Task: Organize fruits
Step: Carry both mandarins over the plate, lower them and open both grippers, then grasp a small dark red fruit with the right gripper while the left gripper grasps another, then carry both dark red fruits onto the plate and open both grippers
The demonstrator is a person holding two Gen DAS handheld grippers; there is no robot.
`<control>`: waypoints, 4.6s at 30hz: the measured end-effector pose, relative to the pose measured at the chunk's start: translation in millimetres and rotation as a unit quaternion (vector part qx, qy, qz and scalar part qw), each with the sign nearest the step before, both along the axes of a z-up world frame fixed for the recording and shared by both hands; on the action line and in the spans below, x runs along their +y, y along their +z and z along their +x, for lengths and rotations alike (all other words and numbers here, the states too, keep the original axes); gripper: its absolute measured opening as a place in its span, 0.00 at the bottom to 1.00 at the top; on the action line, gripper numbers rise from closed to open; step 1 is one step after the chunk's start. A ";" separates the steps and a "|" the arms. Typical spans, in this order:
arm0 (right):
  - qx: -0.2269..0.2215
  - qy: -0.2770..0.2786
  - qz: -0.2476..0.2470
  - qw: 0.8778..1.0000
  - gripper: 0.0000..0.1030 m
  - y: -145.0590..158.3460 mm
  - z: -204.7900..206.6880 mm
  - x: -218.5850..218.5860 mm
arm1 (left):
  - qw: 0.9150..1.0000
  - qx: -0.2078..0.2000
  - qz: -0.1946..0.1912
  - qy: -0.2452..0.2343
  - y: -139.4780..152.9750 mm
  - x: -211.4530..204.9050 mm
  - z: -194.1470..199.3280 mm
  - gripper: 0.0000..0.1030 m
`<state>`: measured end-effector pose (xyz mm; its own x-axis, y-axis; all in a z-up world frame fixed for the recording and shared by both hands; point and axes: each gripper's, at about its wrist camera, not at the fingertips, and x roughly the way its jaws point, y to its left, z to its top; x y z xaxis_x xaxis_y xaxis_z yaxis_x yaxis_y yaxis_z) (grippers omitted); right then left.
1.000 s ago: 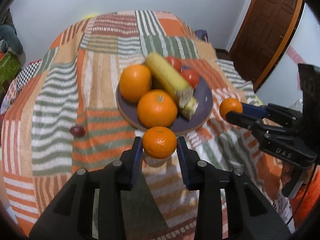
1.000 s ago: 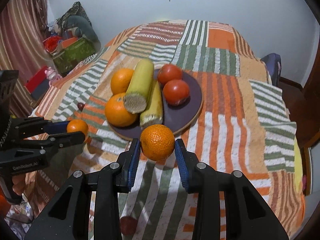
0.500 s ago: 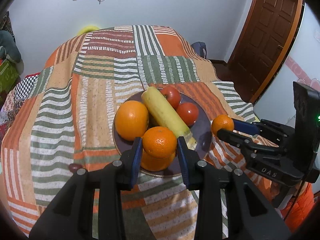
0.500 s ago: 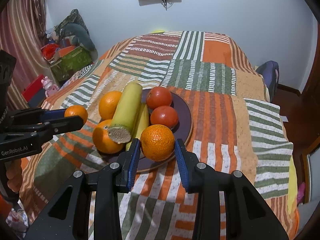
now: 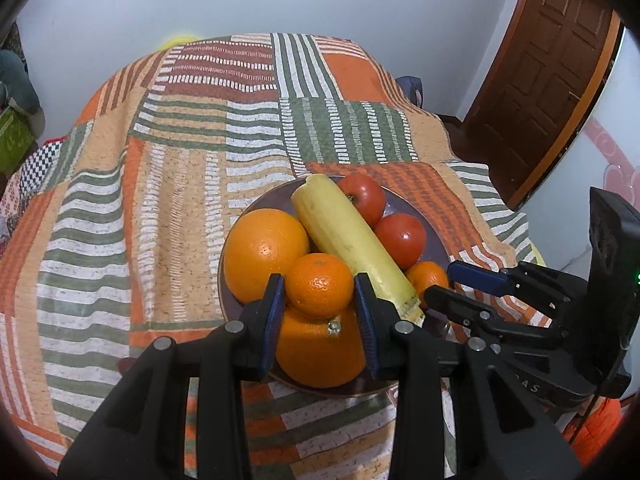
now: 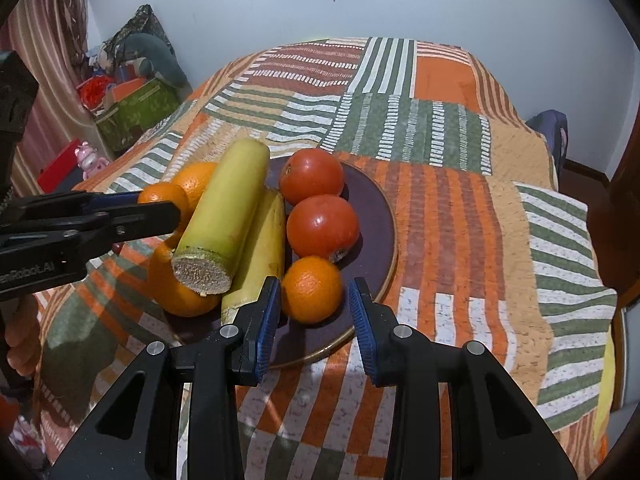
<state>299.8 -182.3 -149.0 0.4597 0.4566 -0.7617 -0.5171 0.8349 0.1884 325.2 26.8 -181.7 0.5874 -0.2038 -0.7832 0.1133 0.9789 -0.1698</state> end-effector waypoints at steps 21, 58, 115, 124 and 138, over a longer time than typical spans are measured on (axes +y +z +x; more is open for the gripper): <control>0.006 0.000 -0.001 1.000 0.32 7.0 -5.4 -4.5 | 1.000 -0.004 0.008 0.013 11.4 4.2 -14.4 0.47; 0.034 0.034 -0.027 0.998 0.40 12.8 -127.8 -15.9 | 0.998 -0.014 0.040 0.038 31.2 9.4 -185.4 0.64; 0.023 0.030 -0.008 0.999 0.18 3.8 -29.0 11.8 | 0.993 0.031 0.053 0.102 -51.7 110.8 -43.5 0.26; 0.002 0.015 0.001 1.000 0.18 18.1 -20.4 2.5 | 0.996 -0.005 0.049 0.075 -14.5 88.5 -55.6 0.26; -0.035 0.014 0.017 0.999 0.18 39.2 -1.4 2.5 | 0.997 -0.060 0.040 -0.006 34.0 10.9 -33.3 0.26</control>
<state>298.4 -179.8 -109.8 0.4973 0.4951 -0.7124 -0.5531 0.8136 0.1793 291.9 37.7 -147.7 0.6756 -0.1508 -0.7217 0.1398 0.9873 -0.0754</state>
